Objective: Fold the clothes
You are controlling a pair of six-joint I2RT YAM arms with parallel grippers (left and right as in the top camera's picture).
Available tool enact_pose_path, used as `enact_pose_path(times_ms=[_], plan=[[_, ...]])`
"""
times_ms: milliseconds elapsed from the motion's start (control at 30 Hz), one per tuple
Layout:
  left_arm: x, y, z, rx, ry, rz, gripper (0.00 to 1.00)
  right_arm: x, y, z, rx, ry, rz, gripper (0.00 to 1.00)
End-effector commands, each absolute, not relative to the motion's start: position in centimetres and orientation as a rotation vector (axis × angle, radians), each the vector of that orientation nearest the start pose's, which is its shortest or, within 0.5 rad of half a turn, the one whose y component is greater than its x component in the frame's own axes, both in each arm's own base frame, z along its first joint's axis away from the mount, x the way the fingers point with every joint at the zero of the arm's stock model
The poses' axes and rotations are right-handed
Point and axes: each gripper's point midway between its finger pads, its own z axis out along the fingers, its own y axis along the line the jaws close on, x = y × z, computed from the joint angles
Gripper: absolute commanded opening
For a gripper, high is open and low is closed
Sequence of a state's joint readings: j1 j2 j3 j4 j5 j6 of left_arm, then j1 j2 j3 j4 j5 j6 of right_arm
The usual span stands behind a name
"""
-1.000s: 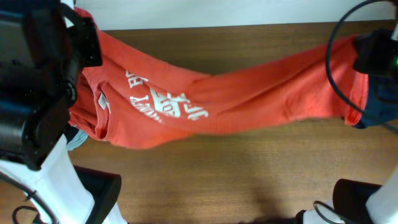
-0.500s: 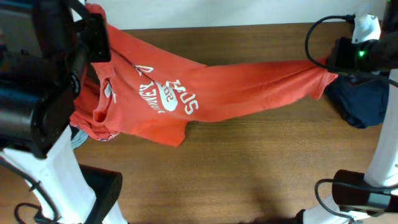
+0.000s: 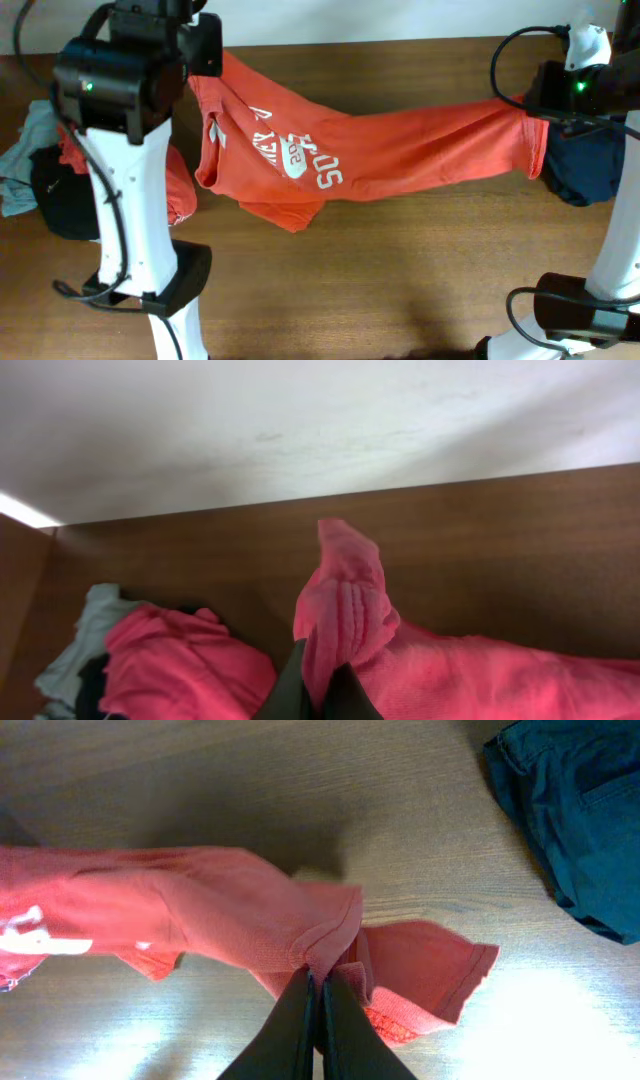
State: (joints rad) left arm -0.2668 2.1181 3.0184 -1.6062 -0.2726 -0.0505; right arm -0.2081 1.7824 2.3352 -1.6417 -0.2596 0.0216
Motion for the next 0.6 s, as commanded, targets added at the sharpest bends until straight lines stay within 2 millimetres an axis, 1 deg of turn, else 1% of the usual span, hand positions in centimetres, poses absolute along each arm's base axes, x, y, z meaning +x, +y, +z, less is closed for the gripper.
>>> enact_pose_path(times_ms=[0,67,100,133,167,200,233,300,433,467,533,567], plan=[[47.0,-8.3,37.9,0.108,2.307,0.121,0.0,36.4,-3.7,34.0,0.211,2.61,0.259,0.04],[49.6,-8.9,36.1,0.106,2.304,0.129,0.0,36.5,-3.7,34.1,0.206,2.604,0.256,0.04],[51.6,-9.2,35.1,0.1,2.283,0.132,0.01,36.6,-3.7,34.1,0.205,2.601,0.255,0.04],[53.2,-9.4,34.2,0.091,2.271,0.131,0.45,36.7,-3.7,34.1,0.204,2.599,0.255,0.04],[54.4,-9.5,32.9,0.087,2.275,0.132,0.92,36.7,-3.7,34.1,0.204,2.599,0.255,0.04],[54.9,-9.4,31.8,0.087,2.296,0.14,0.99,36.7,-3.7,34.1,0.204,2.599,0.255,0.04],[54.9,-9.4,31.2,0.088,2.313,0.144,0.99,36.6,-3.7,34.1,0.204,2.602,0.255,0.04],[54.1,-9.0,30.4,0.07,2.359,0.149,0.99,36.6,-3.7,34.1,0.199,2.601,0.254,0.04],[51.9,-8.5,31.2,0.071,2.396,0.154,0.99,36.6,-3.7,34.1,0.199,2.602,0.255,0.04],[50.2,-8.6,31.4,0.073,2.438,0.125,0.99,36.6,-3.7,34.1,0.199,2.601,0.255,0.04],[48.0,-9.6,31.1,0.122,2.512,0.032,0.99,36.6,-3.7,34.1,0.199,2.6,0.254,0.04],[47.3,-10.4,30.9,0.155,2.536,-0.027,0.99,36.7,-3.7,34.2,0.199,2.598,0.254,0.04]])
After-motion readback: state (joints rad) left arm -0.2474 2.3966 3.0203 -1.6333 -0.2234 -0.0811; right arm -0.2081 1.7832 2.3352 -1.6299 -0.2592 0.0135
